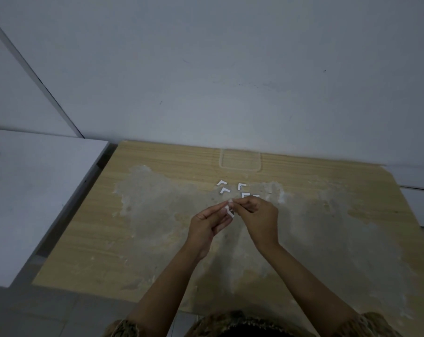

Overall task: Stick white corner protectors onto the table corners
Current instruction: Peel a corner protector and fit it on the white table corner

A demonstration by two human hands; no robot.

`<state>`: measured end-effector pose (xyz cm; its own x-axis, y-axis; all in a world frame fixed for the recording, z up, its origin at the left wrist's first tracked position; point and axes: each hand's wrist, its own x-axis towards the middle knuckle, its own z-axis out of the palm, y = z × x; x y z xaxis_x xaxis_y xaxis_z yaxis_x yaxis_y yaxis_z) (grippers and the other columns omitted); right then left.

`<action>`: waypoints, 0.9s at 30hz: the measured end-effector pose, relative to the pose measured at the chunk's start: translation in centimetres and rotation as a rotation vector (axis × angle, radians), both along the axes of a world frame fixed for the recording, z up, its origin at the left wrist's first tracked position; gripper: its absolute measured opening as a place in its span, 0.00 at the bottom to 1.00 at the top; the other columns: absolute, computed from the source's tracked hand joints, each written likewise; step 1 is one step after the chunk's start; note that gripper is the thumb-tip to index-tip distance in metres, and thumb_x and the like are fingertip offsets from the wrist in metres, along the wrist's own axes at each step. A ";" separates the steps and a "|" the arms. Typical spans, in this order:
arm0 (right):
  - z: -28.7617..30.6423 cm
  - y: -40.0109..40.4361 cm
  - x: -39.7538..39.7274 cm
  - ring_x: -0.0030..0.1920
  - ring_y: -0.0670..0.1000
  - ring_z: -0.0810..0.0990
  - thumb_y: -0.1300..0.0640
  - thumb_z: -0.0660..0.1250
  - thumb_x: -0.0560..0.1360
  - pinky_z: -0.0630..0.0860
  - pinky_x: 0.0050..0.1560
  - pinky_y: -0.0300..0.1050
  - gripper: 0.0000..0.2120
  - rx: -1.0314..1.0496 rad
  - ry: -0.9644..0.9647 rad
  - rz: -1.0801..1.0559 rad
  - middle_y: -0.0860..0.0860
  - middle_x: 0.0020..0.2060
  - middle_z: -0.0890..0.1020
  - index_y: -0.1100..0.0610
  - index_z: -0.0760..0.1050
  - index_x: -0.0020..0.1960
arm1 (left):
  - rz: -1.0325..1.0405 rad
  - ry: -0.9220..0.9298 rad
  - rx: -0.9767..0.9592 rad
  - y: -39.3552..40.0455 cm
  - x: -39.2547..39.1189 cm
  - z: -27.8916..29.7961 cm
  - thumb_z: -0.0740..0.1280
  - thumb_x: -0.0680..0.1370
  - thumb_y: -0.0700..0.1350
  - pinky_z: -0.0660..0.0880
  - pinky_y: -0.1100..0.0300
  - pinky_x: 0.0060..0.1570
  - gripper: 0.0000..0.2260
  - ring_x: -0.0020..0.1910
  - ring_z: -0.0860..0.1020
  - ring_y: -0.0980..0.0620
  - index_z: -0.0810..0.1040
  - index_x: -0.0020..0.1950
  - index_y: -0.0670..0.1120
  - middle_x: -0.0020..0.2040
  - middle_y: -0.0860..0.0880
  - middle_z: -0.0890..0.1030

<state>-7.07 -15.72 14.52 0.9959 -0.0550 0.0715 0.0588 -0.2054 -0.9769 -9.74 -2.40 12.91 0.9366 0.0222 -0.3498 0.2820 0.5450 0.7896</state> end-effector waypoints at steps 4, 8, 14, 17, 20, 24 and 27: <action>0.0 0.0 0.0 0.39 0.44 0.85 0.62 0.75 0.69 0.80 0.45 0.38 0.02 -0.007 0.013 0.015 0.48 0.36 0.86 0.58 0.85 0.42 | -0.005 -0.001 0.004 0.2 0.1 0.1 0.65 0.76 0.35 0.80 0.61 0.49 0.12 0.53 0.82 0.47 0.79 0.59 0.38 0.53 0.43 0.84; -0.1 -0.1 0.2 0.39 0.46 0.85 0.62 0.75 0.69 0.81 0.45 0.41 0.03 0.036 0.048 0.018 0.49 0.35 0.86 0.56 0.86 0.42 | -0.017 -0.009 0.042 0.3 0.3 0.1 0.65 0.76 0.34 0.80 0.61 0.49 0.11 0.52 0.83 0.47 0.80 0.58 0.39 0.52 0.43 0.84; -0.1 -0.6 0.7 0.39 0.53 0.86 0.64 0.76 0.68 0.82 0.43 0.43 0.05 0.164 0.177 0.069 0.55 0.36 0.86 0.61 0.85 0.43 | -0.044 -0.023 0.134 0.7 0.4 0.3 0.66 0.76 0.35 0.80 0.61 0.48 0.11 0.51 0.83 0.47 0.80 0.57 0.39 0.50 0.45 0.85; 0.1 -1.4 1.4 0.38 0.55 0.86 0.64 0.76 0.67 0.81 0.41 0.43 0.05 0.142 0.226 0.136 0.58 0.34 0.86 0.63 0.83 0.42 | -0.065 -0.015 0.160 0.8 0.6 0.3 0.67 0.75 0.35 0.80 0.60 0.47 0.10 0.50 0.83 0.47 0.81 0.56 0.39 0.51 0.43 0.85; 0.1 -1.7 1.7 0.38 0.54 0.86 0.64 0.75 0.68 0.82 0.43 0.44 0.03 0.072 0.166 0.140 0.55 0.33 0.85 0.59 0.82 0.39 | -0.067 -0.017 0.172 0.5 0.7 0.4 0.67 0.75 0.35 0.80 0.60 0.47 0.10 0.50 0.83 0.47 0.81 0.56 0.38 0.51 0.42 0.84; -0.3 -1.6 1.8 0.39 0.53 0.86 0.67 0.73 0.69 0.82 0.46 0.45 0.04 0.088 0.148 0.154 0.54 0.34 0.85 0.60 0.80 0.40 | -0.064 -0.023 0.176 0.3 0.8 0.4 0.67 0.76 0.35 0.80 0.60 0.48 0.10 0.50 0.83 0.47 0.81 0.56 0.39 0.51 0.42 0.84; -0.6 -1.8 2.2 0.40 0.53 0.85 0.67 0.71 0.71 0.82 0.47 0.46 0.02 0.072 0.177 0.187 0.54 0.35 0.85 0.62 0.79 0.41 | -0.072 -0.025 0.171 0.2 0.7 0.5 0.67 0.76 0.36 0.80 0.60 0.48 0.10 0.50 0.83 0.47 0.81 0.56 0.39 0.51 0.43 0.85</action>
